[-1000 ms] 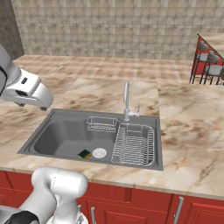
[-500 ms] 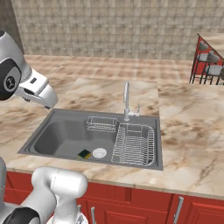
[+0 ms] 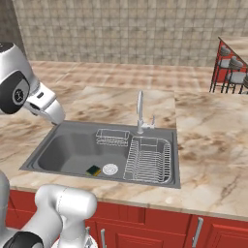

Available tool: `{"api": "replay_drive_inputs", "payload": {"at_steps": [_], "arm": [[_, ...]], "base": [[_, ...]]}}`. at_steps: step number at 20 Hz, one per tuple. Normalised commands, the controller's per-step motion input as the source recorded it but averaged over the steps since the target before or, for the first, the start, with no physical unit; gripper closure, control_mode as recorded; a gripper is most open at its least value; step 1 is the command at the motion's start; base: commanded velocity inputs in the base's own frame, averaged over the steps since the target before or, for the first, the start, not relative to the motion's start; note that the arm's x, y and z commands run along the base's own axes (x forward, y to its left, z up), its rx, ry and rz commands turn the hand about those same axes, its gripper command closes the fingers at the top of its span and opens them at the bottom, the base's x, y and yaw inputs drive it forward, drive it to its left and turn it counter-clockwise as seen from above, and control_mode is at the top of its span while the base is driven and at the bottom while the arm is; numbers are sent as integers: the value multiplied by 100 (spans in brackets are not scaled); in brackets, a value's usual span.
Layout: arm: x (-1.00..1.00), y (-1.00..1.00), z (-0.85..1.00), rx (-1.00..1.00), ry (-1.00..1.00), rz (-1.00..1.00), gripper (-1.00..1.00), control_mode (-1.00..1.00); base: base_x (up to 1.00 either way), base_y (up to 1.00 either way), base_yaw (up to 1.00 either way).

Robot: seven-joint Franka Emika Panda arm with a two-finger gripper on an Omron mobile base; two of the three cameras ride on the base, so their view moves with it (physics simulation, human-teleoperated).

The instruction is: Pick up the bar soap and sponge from the sink, and place them back in the cabinet, and close the cabinet door.

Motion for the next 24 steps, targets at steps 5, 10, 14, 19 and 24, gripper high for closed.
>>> {"api": "replay_drive_inputs", "payload": {"at_steps": [5,10,14,19,24], "arm": [[19,1,-21,2,0,-5,-100,-100],[22,0,-12,7,1,-5,-100,-100],[23,0,-16,4,2,-5,-100,-100],[21,0,-13,1,2,-4,-100,-100],[33,0,-16,0,2,-4,-100,-100]], "base": [[0,0,0],[0,0,0],[0,0,0],[0,0,0],[0,0,0]]}}
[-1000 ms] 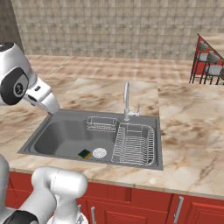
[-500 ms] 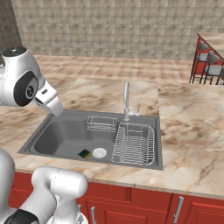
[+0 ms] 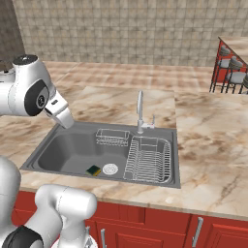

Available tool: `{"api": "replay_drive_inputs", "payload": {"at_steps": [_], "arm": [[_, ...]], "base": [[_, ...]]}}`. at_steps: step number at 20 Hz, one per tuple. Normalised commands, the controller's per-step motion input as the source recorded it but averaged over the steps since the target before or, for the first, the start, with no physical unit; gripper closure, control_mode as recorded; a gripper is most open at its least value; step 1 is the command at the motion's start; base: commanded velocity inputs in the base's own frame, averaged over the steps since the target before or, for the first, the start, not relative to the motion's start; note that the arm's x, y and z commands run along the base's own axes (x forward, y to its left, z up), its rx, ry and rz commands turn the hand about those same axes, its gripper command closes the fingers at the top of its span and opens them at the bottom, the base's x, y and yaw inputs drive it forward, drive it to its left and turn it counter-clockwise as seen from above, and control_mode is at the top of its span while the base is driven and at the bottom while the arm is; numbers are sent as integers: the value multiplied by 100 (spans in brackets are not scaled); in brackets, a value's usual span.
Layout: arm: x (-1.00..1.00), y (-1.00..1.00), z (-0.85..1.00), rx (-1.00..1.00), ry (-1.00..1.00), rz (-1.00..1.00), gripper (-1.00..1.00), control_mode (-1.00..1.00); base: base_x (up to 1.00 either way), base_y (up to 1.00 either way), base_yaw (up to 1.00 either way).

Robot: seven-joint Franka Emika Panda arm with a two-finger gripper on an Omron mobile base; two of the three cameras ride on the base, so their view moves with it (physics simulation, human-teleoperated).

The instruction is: Pick up the bar soap and sponge from the sink, and place them back in the cabinet, and close the cabinet door.

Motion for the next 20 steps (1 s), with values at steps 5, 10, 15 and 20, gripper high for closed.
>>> {"api": "replay_drive_inputs", "payload": {"at_steps": [5,10,15,20], "arm": [[31,0,-22,0,2,-3,-100,-100],[29,0,-33,0,0,-1,-100,-100],[30,0,-32,0,0,0,-100,-100],[29,0,-32,0,1,0,-100,-100]], "base": [[0,0,0],[0,0,0],[0,0,0],[0,0,0]]}}
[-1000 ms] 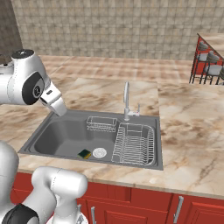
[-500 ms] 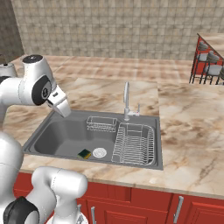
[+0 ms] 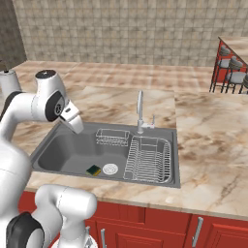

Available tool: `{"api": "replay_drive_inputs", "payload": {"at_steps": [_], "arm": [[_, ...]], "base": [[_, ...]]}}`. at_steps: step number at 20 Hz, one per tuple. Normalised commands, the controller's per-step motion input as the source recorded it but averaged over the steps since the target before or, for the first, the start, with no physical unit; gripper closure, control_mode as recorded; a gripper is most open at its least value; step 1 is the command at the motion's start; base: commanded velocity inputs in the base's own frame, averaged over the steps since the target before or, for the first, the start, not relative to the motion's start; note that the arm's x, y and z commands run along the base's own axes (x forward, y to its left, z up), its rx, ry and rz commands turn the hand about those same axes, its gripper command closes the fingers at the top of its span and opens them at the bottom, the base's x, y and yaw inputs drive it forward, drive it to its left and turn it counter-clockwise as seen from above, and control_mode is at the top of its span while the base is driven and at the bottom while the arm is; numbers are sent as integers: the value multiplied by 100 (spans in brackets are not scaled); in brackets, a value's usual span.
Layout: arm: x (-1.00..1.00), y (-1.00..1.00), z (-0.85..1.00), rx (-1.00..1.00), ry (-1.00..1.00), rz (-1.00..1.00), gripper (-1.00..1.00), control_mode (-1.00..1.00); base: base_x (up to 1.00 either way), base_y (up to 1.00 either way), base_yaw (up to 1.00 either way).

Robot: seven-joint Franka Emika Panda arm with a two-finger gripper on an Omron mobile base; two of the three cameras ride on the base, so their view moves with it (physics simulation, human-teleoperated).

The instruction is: Pick up the bar soap and sponge from the sink, and place them back in the cabinet, and close the cabinet door.

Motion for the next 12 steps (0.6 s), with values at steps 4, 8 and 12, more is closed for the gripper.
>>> {"api": "replay_drive_inputs", "payload": {"at_steps": [4,8,12], "arm": [[19,1,-24,0,1,0,-100,-100],[19,1,-28,0,1,0,-100,-100],[18,1,-28,0,0,0,-100,-100]], "base": [[0,0,0],[0,0,0],[0,0,0]]}}
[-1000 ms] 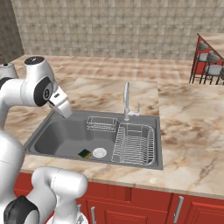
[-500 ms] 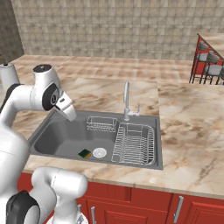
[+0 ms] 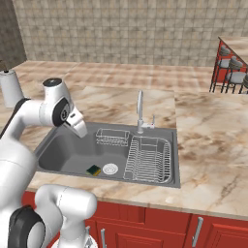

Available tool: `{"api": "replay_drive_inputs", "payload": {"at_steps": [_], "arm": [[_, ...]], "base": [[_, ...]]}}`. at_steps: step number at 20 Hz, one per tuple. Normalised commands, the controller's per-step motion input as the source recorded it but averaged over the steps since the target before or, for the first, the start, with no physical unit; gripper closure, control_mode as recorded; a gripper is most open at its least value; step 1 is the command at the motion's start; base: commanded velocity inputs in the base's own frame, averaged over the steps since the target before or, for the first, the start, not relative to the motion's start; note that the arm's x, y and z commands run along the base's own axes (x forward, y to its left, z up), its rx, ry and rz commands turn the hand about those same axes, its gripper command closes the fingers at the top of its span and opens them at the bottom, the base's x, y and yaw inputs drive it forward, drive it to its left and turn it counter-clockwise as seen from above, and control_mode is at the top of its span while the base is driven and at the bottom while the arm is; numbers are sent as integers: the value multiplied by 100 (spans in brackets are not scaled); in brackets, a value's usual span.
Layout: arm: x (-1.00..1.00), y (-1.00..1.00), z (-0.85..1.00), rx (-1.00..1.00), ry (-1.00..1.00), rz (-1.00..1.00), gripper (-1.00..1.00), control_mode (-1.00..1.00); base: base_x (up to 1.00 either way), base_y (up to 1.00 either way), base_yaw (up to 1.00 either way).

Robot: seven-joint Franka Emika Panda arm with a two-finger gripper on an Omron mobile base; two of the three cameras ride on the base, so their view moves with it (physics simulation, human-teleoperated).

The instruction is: Pick up the bar soap and sponge from the sink, and place them back in the cabinet, and close the cabinet door.

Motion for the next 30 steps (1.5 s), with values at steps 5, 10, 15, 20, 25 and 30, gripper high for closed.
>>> {"api": "replay_drive_inputs", "payload": {"at_steps": [5,10,15,20,25,30], "arm": [[19,1,-28,0,1,0,-100,-100],[24,2,-20,0,0,0,-100,-100],[22,1,-20,0,0,0,-100,-100],[21,5,-26,0,0,0,-100,-100],[15,8,-26,0,0,0,-100,-100],[10,4,-21,0,1,0,-100,-100]], "base": [[0,0,0],[0,0,0],[0,0,0],[0,0,0],[0,0,0],[0,0,0]]}}
